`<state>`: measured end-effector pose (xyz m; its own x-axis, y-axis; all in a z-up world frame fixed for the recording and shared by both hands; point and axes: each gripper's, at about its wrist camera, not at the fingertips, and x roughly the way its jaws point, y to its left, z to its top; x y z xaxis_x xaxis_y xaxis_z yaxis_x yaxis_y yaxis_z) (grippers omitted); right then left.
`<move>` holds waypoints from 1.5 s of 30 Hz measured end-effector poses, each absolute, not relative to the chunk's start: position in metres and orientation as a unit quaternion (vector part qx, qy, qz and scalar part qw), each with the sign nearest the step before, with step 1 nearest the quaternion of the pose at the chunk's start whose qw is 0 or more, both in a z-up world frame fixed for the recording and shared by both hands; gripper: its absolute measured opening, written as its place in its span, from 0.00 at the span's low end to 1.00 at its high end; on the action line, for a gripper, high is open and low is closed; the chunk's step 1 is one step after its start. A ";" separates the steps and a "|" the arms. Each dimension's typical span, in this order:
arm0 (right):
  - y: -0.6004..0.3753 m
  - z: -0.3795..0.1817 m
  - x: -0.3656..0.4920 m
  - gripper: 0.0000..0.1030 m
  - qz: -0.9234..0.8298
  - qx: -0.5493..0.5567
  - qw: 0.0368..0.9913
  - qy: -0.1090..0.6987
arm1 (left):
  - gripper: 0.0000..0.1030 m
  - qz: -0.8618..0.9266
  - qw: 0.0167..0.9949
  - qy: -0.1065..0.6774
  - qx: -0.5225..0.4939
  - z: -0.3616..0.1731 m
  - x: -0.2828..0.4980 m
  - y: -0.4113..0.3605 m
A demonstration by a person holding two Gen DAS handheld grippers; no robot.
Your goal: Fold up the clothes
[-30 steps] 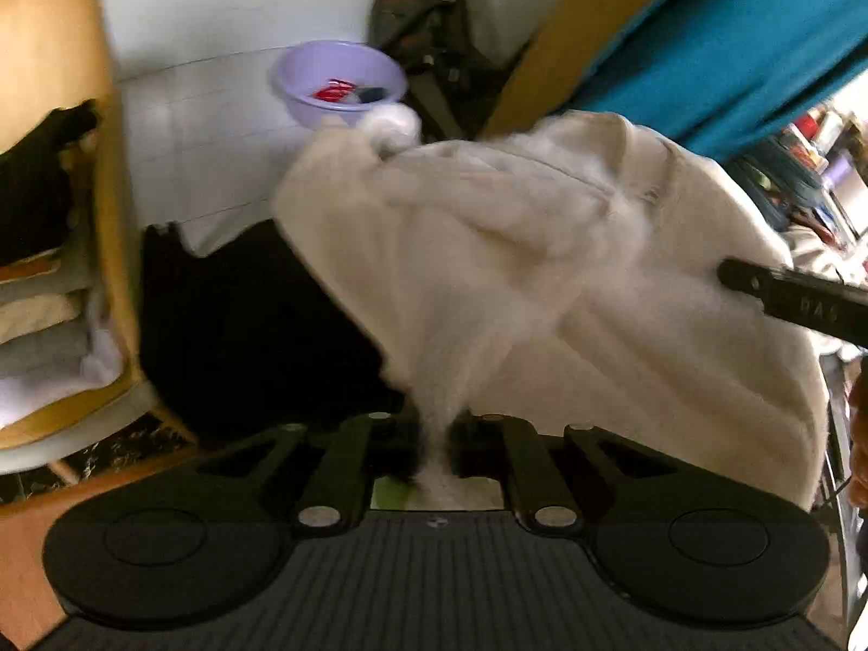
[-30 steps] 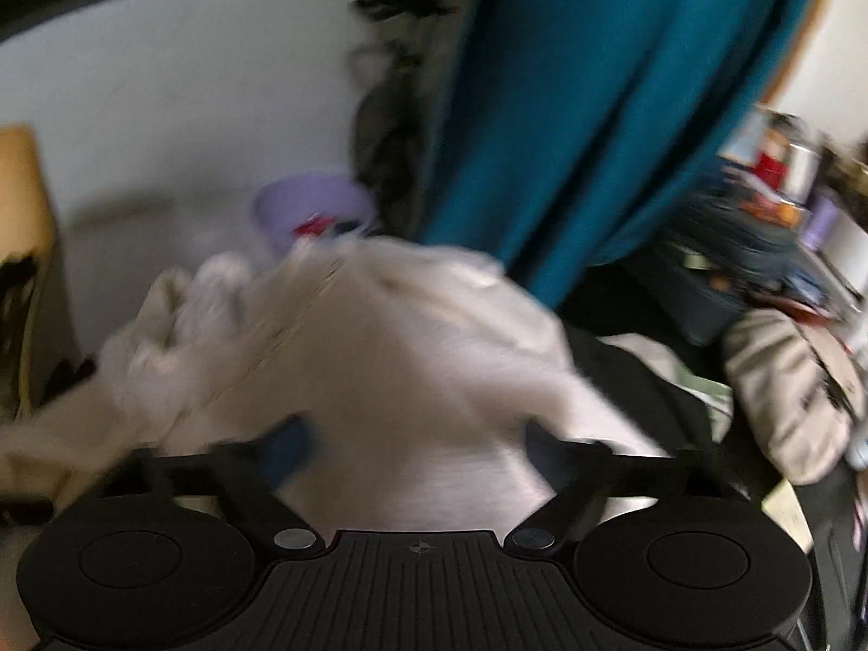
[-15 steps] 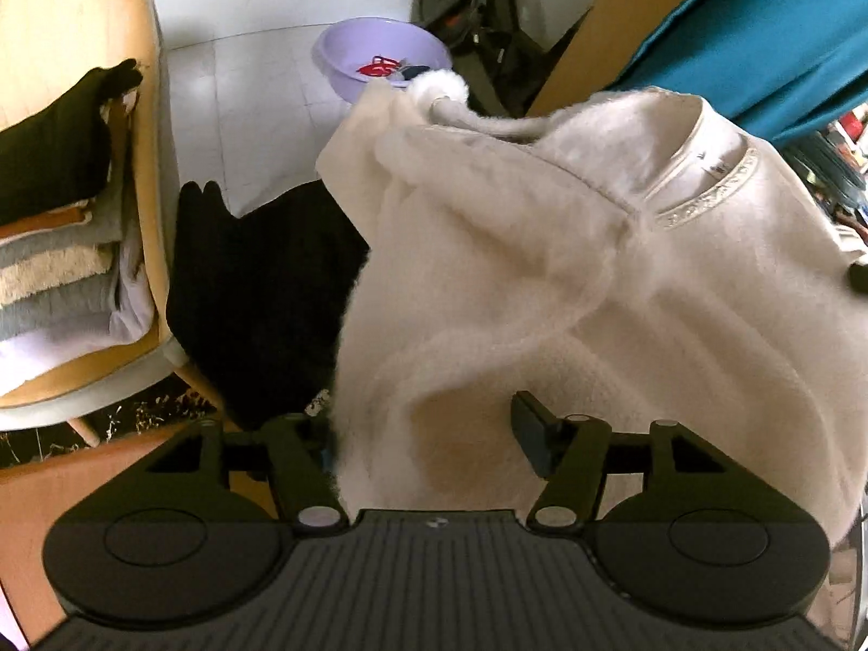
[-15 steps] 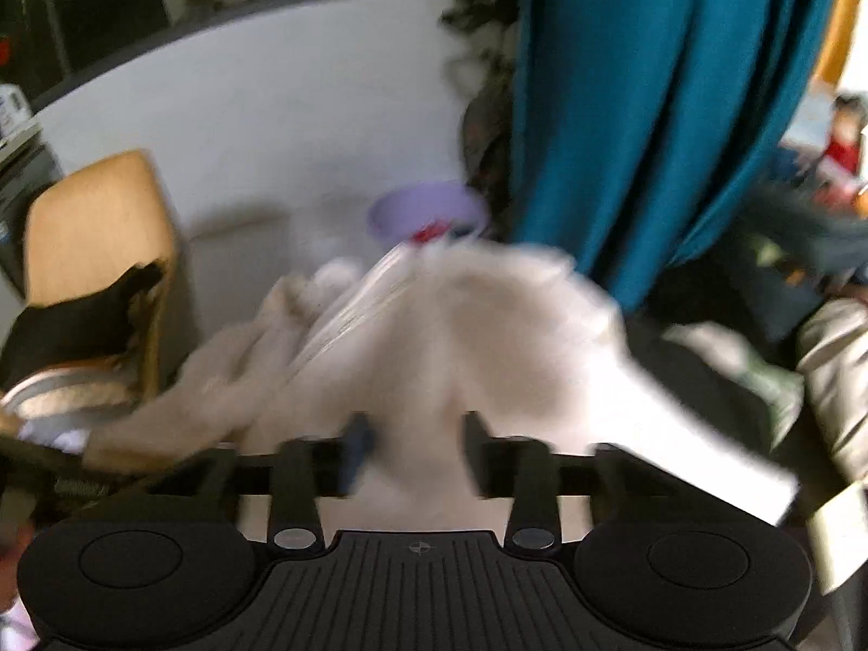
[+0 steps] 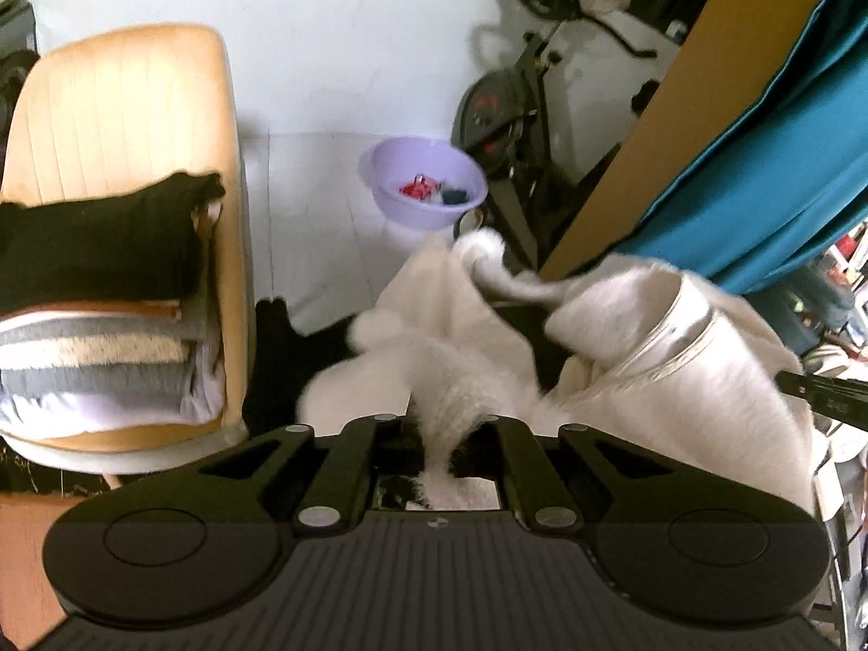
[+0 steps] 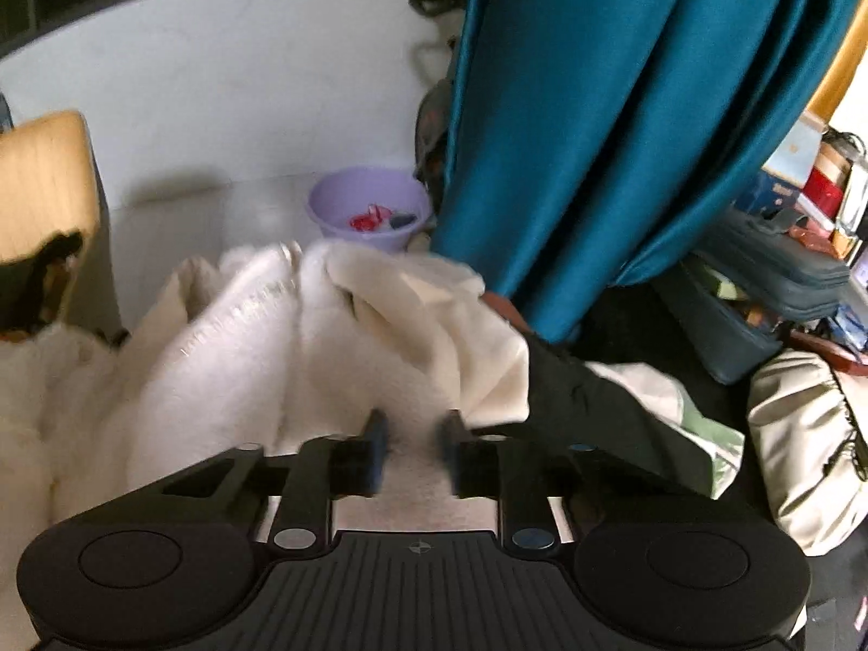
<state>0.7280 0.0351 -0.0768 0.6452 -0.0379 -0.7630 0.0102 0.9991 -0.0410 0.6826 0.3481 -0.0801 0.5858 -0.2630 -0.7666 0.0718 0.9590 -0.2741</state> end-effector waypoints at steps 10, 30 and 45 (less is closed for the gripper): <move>-0.012 -0.004 0.611 0.00 -0.045 0.047 0.935 0.348 | 0.06 -0.147 0.914 0.368 -0.089 -0.025 0.674 0.324; 0.075 -0.102 0.897 0.33 0.050 0.119 0.859 0.495 | 0.06 -0.102 0.902 0.409 -0.096 -0.065 0.647 0.355; 0.014 0.014 0.802 0.06 0.053 0.246 0.916 0.313 | 0.06 -0.126 0.923 0.346 -0.108 -0.016 0.655 0.364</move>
<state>0.8022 0.0141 0.0139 0.7986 0.2502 -0.5473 0.0575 0.8736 0.4833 0.6551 0.3637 -0.0157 0.7284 -0.3073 -0.6124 0.1576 0.9449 -0.2868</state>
